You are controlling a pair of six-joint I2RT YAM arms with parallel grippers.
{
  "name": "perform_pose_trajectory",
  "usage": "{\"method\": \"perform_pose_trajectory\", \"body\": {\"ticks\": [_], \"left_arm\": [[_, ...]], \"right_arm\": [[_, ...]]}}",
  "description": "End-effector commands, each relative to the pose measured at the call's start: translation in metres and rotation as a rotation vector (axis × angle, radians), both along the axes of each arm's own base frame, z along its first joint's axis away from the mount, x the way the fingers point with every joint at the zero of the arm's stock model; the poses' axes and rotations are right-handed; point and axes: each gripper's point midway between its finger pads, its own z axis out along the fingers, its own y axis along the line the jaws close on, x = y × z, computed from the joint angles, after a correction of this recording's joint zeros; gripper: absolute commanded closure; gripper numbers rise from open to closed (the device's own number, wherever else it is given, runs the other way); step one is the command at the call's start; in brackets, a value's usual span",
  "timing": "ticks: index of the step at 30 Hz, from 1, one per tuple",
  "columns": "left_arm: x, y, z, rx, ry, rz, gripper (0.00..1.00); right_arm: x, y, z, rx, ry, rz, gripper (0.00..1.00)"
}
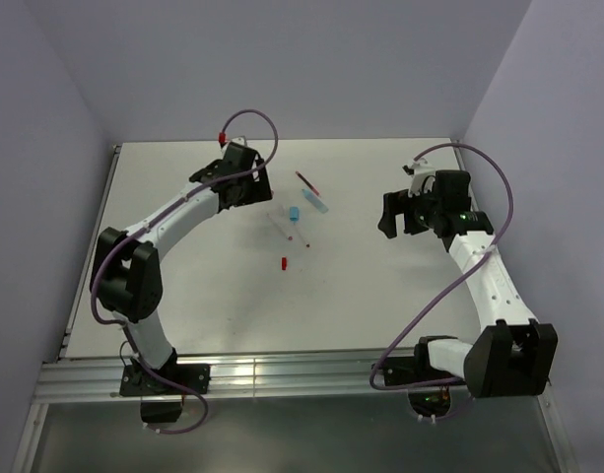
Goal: Insert the pens into the pen caps
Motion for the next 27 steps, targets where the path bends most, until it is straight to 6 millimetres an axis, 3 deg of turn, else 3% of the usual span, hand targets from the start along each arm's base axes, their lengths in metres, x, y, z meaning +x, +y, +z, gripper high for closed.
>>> {"method": "perform_pose_trajectory", "body": {"ticks": [1, 9, 16, 21, 27], "left_arm": [[0.002, -0.01, 0.003, -0.022, 0.003, 0.08, 0.09], [0.006, -0.034, -0.045, -0.001, 0.12, 0.059, 0.26], [0.009, -0.044, -0.083, 0.028, 0.195, 0.046, 0.3], [0.012, -0.052, -0.095, 0.044, 0.208, 0.037, 0.34], [0.001, -0.063, -0.109, 0.065, 0.229, 0.007, 0.34]], "right_arm": [[0.015, 0.007, 0.021, 0.031, -0.044, 0.02, 0.0], [0.02, 0.014, 0.016, 0.064, -0.01, 0.041, 0.0], [0.021, 0.011, 0.022, 0.04, -0.039, 0.049, 0.0], [0.021, 0.008, 0.014, 0.016, -0.028, 0.048, 0.0], [0.018, 0.007, 0.008, 0.007, -0.018, 0.056, 0.0]]}}
